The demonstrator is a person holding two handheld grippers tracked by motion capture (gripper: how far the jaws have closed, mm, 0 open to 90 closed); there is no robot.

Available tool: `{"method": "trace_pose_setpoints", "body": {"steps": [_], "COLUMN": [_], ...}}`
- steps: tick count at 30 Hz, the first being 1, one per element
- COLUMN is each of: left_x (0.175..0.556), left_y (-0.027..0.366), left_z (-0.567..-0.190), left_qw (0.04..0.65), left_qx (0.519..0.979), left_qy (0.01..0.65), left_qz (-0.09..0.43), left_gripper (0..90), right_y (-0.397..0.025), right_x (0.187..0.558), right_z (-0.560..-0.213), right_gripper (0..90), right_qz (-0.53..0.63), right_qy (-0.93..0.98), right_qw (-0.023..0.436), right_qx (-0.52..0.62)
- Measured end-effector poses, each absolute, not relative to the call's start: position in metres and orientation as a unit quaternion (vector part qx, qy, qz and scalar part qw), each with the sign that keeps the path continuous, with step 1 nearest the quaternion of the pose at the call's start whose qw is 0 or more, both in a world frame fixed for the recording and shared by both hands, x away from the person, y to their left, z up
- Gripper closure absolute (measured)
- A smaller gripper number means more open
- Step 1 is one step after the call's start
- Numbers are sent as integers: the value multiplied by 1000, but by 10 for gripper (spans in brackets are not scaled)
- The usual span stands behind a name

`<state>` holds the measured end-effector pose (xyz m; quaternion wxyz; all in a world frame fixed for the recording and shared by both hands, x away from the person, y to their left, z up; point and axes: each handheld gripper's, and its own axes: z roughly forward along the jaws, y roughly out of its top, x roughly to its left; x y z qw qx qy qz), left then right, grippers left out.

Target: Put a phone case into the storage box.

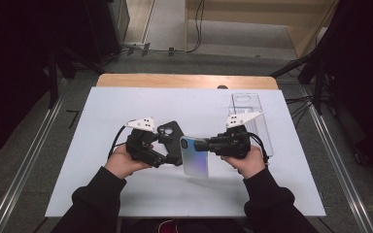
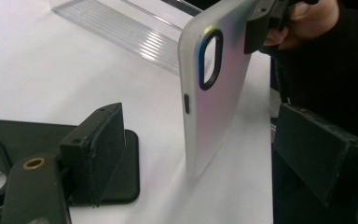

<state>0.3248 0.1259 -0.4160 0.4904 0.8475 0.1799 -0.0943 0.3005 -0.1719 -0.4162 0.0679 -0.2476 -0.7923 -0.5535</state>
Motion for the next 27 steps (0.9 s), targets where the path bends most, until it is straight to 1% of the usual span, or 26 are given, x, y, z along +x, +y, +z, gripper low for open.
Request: {"method": "trace_pose_setpoints", "body": {"steps": [4,5,11,13,15,21,23,27], "left_x": [327,328,330,332,333,332,331,333], "left_y": [125,125,125,126,126,123,122,123], "left_z": [-417,-417,-418,-418,-418,-417,-417,-417], "left_qw": [497,499,505,509,513,506,503,502], "left_qx": [844,844,840,837,835,840,841,840], "left_qy": [172,168,163,164,157,146,147,144], "left_qz": [-105,-106,-113,-114,-120,-128,-138,-147], "left_gripper": [180,202,250,290,354,438,487,624], "right_y": [-169,-168,-163,-162,-161,-157,-157,-156], "right_x": [300,300,299,299,299,297,297,296], "right_z": [-418,-418,-420,-420,-421,-422,-422,-422], "right_gripper": [782,782,782,782,782,782,782,782], "right_qz": [-549,-549,-546,-543,-545,-545,-545,-544], "right_qy": [-798,-798,-802,-804,-804,-806,-807,-807], "right_qw": [73,74,81,83,85,91,91,96], "right_qx": [-238,-238,-228,-225,-221,-214,-211,-207]}}
